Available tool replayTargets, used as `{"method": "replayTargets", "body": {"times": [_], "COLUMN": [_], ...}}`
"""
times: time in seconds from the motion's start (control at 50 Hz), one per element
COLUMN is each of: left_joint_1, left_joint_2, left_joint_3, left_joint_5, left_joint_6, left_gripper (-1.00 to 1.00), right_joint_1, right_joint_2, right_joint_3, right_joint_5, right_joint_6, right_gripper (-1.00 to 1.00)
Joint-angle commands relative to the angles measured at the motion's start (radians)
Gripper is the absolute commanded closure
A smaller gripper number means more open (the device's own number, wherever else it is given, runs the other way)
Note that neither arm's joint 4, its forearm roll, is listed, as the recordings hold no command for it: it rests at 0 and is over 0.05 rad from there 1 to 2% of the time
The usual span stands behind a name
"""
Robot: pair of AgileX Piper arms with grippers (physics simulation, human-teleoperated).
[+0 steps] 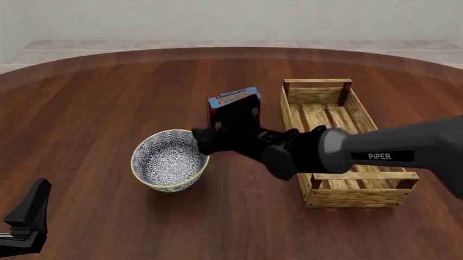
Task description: Pick up the bowl on the left and put it in the tray.
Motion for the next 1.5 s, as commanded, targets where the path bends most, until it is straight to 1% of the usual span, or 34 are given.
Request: {"method": "replayTargets", "body": {"times": [0.02,0.16,0.64,0.7,0.74,0.76,0.8,0.9,1.1,1.5], "left_joint_1": [0.000,0.000,0.000,0.000,0.000,0.000,0.000,0.000,0.000,0.000], "left_joint_2": [0.000,0.000,0.000,0.000,0.000,0.000,0.000,0.000,0.000,0.000], "left_joint_3": [0.000,0.000,0.000,0.000,0.000,0.000,0.000,0.000,0.000,0.000], "left_joint_5": [0.000,0.000,0.000,0.000,0.000,0.000,0.000,0.000,0.000,0.000], "left_joint_6": [0.000,0.000,0.000,0.000,0.000,0.000,0.000,0.000,0.000,0.000], "left_gripper": [-1.00,-1.00,-1.00,-1.00,-1.00,-1.00,-1.00,-1.00,-1.00,-1.00], "right_joint_1": [0.001,-0.001,0.002,0.007,0.025,0.016,0.022,0.024,0.039,0.031], "right_joint_2": [0.023,0.054,0.084,0.091,0.098,0.101,0.102,0.109,0.117,0.141], "right_joint_3": [-0.003,-0.008,-0.025,-0.031,-0.032,-0.036,-0.037,-0.046,-0.042,-0.060], "right_joint_5": [-0.010,-0.020,-0.017,-0.013,-0.003,-0.004,0.000,0.005,0.004,0.004], "right_joint_6": [0.004,0.002,0.001,0.007,0.017,0.010,0.027,0.019,0.020,0.022], "right_gripper": [-1.00,-1.00,-1.00,-1.00,-1.00,-1.00,-1.00,-1.00,-1.00,-1.00]}}
